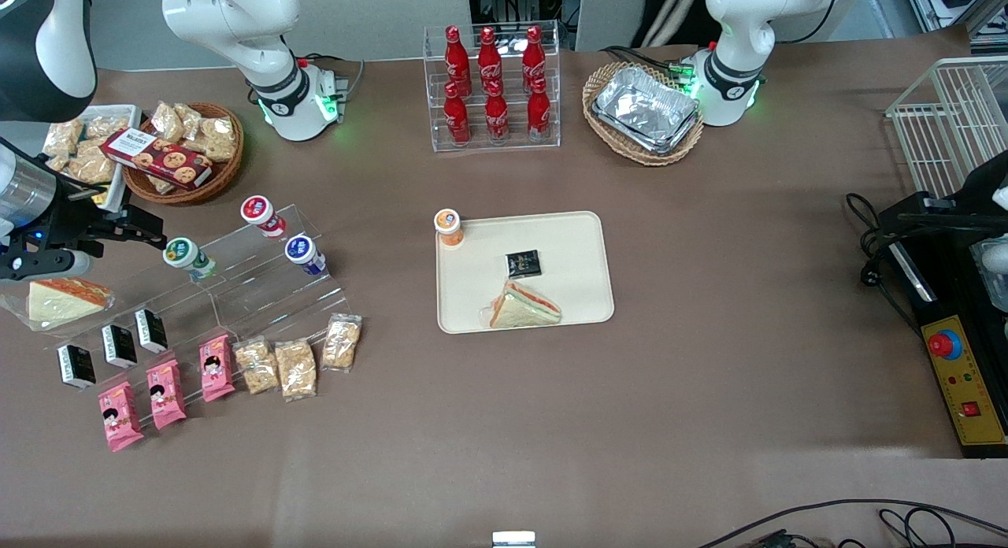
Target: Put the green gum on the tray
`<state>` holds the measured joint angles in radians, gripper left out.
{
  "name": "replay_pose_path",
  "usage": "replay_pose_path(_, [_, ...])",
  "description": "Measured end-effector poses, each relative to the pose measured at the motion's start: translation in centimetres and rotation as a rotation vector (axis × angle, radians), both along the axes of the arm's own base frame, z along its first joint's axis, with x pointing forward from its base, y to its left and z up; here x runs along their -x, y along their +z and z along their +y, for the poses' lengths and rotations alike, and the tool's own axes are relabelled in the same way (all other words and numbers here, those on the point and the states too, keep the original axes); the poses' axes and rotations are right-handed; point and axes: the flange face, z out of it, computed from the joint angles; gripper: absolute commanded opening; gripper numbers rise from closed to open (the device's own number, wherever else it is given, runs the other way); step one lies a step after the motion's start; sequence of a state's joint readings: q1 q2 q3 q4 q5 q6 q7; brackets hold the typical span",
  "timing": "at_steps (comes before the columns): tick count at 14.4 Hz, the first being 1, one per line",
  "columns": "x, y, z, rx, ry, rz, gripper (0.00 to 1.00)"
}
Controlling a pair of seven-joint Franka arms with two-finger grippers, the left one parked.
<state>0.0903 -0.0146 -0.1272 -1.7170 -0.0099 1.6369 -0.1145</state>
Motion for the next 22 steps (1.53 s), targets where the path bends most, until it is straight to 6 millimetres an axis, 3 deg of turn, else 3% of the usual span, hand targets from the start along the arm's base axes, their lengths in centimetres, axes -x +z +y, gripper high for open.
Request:
replay_pose_path(5, [0.1,0.2,-0.2,-0.001,0.007,-0.003,1.0])
replay_pose_path(8, [1.5,1.1,-1.7,-0.012,0.036,0.021,1.0])
replay_pose_path(12, [7.0,2.8,-4.0,-0.042,0.043,0.007,1.0])
replay_pose_path(15, [12.7,2.3,-5.0,-0.071,0.047,0.007,1.0])
replay_pose_path(17, [15.4,1.7,-4.9,-0.073,0.054,0.002,1.0])
replay_pose_path(19, [16.3,1.2,-4.9,-0.068,0.057,-0.007,1.0])
replay_pose_path(22, [15.8,0.7,-5.0,-0.053,0.061,-0.032,1.0])
